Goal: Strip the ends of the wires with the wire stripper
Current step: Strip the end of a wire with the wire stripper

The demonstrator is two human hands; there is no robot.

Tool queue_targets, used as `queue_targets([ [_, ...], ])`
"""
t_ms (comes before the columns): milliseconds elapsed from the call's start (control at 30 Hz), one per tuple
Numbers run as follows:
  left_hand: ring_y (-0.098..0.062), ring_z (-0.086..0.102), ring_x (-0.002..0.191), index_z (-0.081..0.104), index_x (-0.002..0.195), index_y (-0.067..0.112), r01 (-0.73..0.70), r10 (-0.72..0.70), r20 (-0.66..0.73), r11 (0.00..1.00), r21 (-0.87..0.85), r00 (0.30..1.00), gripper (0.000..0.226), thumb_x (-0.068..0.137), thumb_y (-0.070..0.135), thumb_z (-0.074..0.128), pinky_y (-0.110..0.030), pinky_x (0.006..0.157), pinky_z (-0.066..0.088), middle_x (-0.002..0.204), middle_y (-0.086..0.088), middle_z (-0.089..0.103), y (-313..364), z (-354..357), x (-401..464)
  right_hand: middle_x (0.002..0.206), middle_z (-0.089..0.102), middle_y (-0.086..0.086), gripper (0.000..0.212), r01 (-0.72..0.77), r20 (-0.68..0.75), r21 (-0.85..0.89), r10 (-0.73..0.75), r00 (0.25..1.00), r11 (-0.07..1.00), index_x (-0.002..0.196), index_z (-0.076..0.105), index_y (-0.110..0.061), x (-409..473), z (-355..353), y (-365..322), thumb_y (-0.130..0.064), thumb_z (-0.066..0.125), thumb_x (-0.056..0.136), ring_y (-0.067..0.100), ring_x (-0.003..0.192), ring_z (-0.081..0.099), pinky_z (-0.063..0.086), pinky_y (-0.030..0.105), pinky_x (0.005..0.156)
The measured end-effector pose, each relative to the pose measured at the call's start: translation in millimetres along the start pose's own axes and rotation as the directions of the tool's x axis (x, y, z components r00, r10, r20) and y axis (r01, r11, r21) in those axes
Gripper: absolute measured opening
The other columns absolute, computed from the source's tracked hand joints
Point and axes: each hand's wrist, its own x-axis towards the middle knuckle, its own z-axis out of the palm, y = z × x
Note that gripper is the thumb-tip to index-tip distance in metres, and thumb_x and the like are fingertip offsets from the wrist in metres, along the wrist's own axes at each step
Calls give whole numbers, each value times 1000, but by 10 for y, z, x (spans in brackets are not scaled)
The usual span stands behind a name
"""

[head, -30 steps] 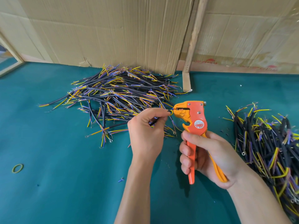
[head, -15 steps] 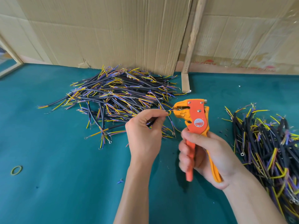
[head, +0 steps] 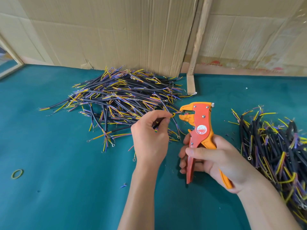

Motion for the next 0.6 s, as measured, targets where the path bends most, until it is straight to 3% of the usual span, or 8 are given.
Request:
queue_targets([
  [200, 0, 61, 69, 75, 83, 25, -15, 15, 7, 999, 47, 1000, 29, 85, -3, 70, -10, 69, 44, 75, 15, 70, -8, 10, -2, 81, 63, 21, 28, 21, 4, -40, -21, 1000, 999, 90, 73, -13, 9, 27, 4, -15, 86, 66, 40, 71, 64, 58, 50, 67],
  [400, 1, 60, 69, 76, 84, 23, -29, 28, 3, 998, 54, 1000, 28, 85, -5, 69, -8, 69, 41, 75, 15, 69, -13, 6, 2, 74, 59, 19, 11, 36, -13, -101, -37, 999, 994, 84, 70, -13, 20, 33, 24, -11, 77, 77, 37, 66, 61, 57, 46, 63],
  [600, 0, 61, 70, 75, 83, 25, -47, 47, 11, 997, 57, 999, 31, 84, -6, 69, -9, 69, 43, 75, 15, 69, -16, 9, 1, 72, 58, 18, 10, 42, -43, -122, -48, 998, 992, 78, 68, -14, 33, 39, 40, -17, 78, 78, 36, 62, 60, 56, 45, 59],
])
